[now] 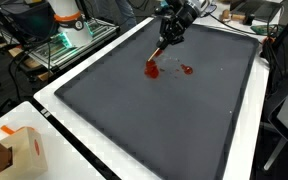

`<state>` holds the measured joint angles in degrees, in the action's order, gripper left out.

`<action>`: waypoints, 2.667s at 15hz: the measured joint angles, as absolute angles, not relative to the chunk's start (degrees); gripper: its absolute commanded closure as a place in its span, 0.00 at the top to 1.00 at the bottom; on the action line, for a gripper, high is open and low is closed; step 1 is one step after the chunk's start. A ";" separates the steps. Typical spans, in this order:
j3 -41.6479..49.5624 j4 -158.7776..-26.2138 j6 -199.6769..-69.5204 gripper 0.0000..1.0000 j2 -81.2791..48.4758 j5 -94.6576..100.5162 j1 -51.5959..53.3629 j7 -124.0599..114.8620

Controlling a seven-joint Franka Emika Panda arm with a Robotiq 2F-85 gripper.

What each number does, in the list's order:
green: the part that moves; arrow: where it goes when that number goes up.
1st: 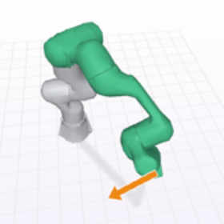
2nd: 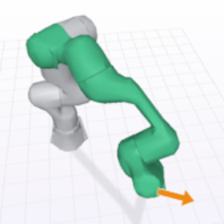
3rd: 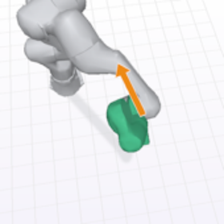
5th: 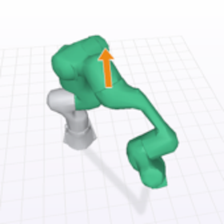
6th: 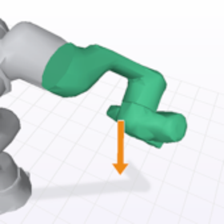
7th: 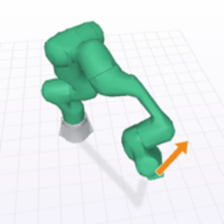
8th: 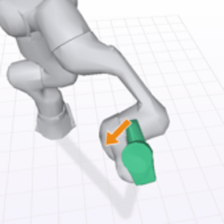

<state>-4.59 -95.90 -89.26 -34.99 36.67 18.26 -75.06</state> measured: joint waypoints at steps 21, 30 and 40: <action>-4.43 -105.80 -109.42 0.03 -17.93 13.00 8.11 -39.42; -4.08 -113.00 -111.54 0.03 -7.87 4.80 5.90 -25.51; -4.36 -115.96 -112.32 0.12 -3.42 3.91 6.06 -23.03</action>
